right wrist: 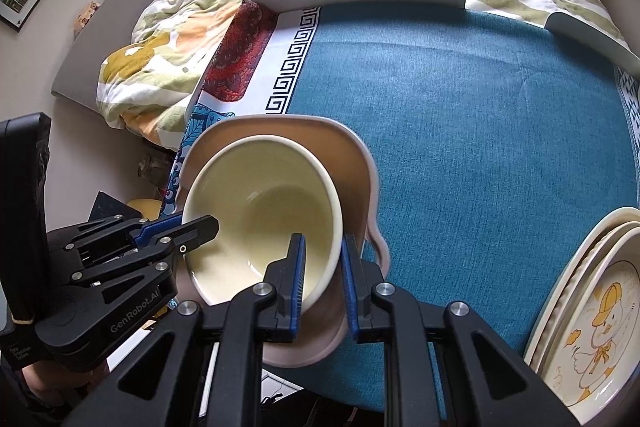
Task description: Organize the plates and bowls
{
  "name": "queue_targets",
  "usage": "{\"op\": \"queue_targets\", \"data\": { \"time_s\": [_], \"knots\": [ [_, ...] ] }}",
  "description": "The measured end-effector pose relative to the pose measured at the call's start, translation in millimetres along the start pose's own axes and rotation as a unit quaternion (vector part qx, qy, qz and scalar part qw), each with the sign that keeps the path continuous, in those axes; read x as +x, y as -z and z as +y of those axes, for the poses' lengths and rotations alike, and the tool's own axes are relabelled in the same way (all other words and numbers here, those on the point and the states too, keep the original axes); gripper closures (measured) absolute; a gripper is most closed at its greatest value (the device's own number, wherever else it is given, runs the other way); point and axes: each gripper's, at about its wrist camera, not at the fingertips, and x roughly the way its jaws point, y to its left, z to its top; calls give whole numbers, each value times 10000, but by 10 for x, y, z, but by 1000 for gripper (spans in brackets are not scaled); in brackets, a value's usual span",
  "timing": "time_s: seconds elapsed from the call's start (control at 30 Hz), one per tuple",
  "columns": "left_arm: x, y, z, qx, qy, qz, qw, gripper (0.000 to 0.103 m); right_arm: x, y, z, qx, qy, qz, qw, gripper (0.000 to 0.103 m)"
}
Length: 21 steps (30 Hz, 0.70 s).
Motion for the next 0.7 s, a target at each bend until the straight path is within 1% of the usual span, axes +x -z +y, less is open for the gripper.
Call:
{"op": "queue_targets", "data": {
  "time_s": [0.13, 0.33, 0.5, 0.57, 0.6, 0.63, 0.67, 0.7],
  "knots": [
    [-81, 1, 10, -15, 5, -66, 10000, 93, -62, -1, 0, 11, 9, -77, 10000, 87],
    [-355, 18, 22, -63, 120, -322, 9994, 93, -255, 22, 35, -36, -36, -292, 9996, 87],
    [-715, 43, -57, -11, 270, -684, 9973, 93, -541, 60, 72, -58, -129, -580, 9982, 87],
    [-881, 42, -97, -40, 438, -847, 9954, 92, -705, 91, 45, -1, -160, -740, 9971, 87],
    [-959, 37, -127, -49, 533, -921, 9943, 85, -795, 110, 13, 65, -187, -832, 9963, 87],
    [-1025, 31, -160, -39, 609, -994, 9932, 66, -889, 136, -26, 130, -206, -934, 9953, 87],
    [-1083, 26, -204, -4, 645, -1082, 9920, 50, -978, 166, -78, 193, -167, -1025, 9944, 87],
    [-1143, 19, -260, 39, 644, -1207, 9906, 15, -1069, 193, -139, 273, -97, -1111, 9934, 86]
  ]
}}
